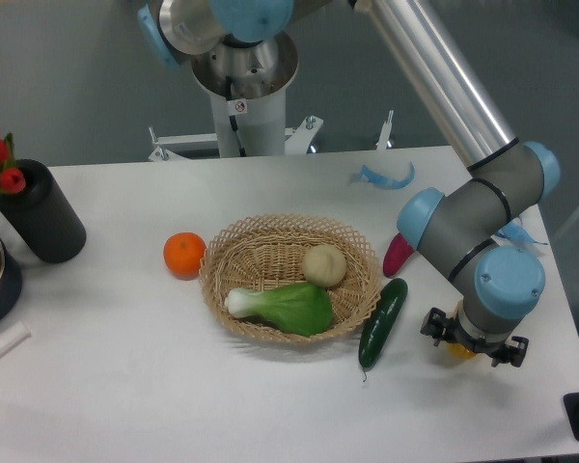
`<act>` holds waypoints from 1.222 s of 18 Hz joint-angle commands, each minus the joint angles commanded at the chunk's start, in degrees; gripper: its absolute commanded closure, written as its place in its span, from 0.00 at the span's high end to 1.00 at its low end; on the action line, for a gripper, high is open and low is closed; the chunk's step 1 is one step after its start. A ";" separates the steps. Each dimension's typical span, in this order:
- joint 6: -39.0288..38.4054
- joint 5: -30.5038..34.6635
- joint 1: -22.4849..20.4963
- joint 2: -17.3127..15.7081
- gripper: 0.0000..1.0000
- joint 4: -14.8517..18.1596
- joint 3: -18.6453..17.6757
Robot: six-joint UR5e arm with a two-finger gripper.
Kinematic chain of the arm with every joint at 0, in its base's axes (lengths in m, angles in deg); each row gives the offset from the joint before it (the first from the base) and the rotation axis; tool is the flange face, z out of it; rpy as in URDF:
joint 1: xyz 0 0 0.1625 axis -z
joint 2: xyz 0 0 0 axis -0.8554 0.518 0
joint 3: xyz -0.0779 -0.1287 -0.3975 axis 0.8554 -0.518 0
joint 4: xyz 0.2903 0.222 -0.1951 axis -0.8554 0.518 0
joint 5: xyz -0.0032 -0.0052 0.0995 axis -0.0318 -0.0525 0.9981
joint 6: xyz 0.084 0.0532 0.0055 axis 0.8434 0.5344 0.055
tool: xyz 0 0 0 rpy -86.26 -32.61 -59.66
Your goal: Pick up the yellow pepper from the table
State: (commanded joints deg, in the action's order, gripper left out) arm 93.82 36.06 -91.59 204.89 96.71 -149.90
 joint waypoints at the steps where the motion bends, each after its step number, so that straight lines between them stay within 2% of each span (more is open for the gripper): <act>1: 0.00 0.27 0.09 0.00 1.00 0.00 0.00; 5: -0.52 0.36 0.18 0.27 1.00 -0.09 -0.09; 6: -0.61 0.36 0.18 0.27 0.96 -0.09 -0.09; 9: -0.62 0.80 0.27 0.18 0.73 -0.09 -0.18; 13: -0.53 1.06 0.18 0.00 0.55 0.00 -0.18; 16: -0.53 0.54 0.18 -0.35 0.36 0.00 -0.18; 22: 0.00 -0.25 -1.05 -2.28 0.34 0.61 -0.18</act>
State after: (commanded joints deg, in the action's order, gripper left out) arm 93.82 35.81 -92.63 202.61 97.33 -150.07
